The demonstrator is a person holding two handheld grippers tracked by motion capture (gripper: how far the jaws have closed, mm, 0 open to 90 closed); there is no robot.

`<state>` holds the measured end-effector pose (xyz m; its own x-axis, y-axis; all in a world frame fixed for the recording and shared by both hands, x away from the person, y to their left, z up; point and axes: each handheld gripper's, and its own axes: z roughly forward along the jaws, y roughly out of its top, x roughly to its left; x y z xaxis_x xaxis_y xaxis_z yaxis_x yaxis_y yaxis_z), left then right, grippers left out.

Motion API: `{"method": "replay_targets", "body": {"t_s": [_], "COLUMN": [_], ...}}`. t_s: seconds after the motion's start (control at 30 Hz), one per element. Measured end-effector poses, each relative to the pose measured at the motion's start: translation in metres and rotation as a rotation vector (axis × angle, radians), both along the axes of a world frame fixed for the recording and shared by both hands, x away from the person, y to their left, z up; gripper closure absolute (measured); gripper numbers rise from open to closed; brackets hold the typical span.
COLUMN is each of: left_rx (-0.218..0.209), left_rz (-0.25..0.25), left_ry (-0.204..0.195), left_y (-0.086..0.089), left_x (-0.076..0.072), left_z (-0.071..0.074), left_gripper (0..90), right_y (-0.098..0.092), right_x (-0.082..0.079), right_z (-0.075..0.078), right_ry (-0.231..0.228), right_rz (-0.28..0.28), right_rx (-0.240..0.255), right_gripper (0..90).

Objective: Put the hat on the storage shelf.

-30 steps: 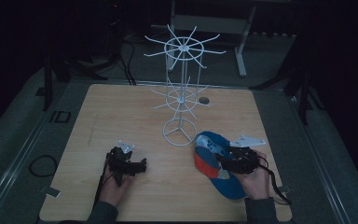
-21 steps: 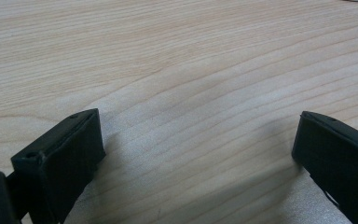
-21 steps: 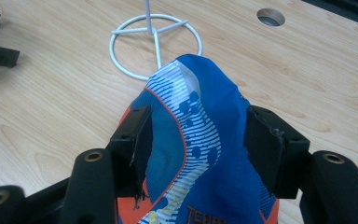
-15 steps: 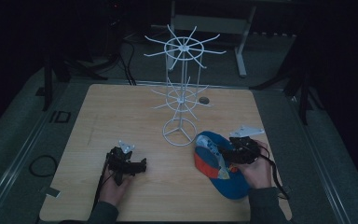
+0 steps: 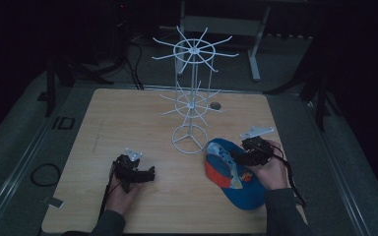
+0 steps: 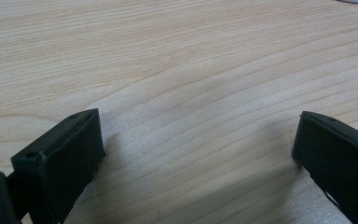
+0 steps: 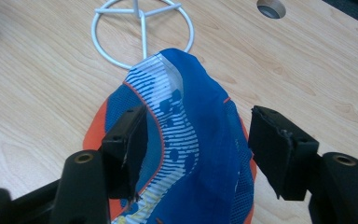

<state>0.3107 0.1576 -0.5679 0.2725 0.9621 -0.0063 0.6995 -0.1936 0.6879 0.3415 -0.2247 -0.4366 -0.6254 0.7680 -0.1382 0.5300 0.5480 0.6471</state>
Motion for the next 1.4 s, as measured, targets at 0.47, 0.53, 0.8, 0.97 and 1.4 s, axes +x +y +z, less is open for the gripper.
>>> {"method": "replay_targets", "body": {"t_s": [0.47,0.53,0.8,0.97,1.4], "left_rx": [-0.002,0.000,-0.001,-0.001,0.001], "left_rz": [-0.021,-0.023,-0.022,-0.023,-0.025], "left_ry": [-0.002,-0.002,-0.002,-0.001,-0.001], "left_y": [0.000,0.000,0.000,0.000,0.000], "left_x": [0.001,0.001,0.001,0.001,0.001], "left_z": [0.000,0.000,0.000,0.000,0.000], "left_gripper": [2.4,2.4,2.4,2.4,2.4], "right_y": [0.002,0.002,0.001,0.004,0.013], "right_x": [0.020,0.023,0.036,0.046,0.062], "right_z": [0.003,0.003,0.000,-0.008,-0.018], "right_ry": [0.016,0.030,0.101,0.132,0.183], "right_rz": [-0.020,-0.012,0.022,0.037,0.055], "right_rx": [-0.055,-0.055,-0.032,-0.055,-0.043], "right_gripper": [29.1,28.4,20.7,18.7,13.6]}}
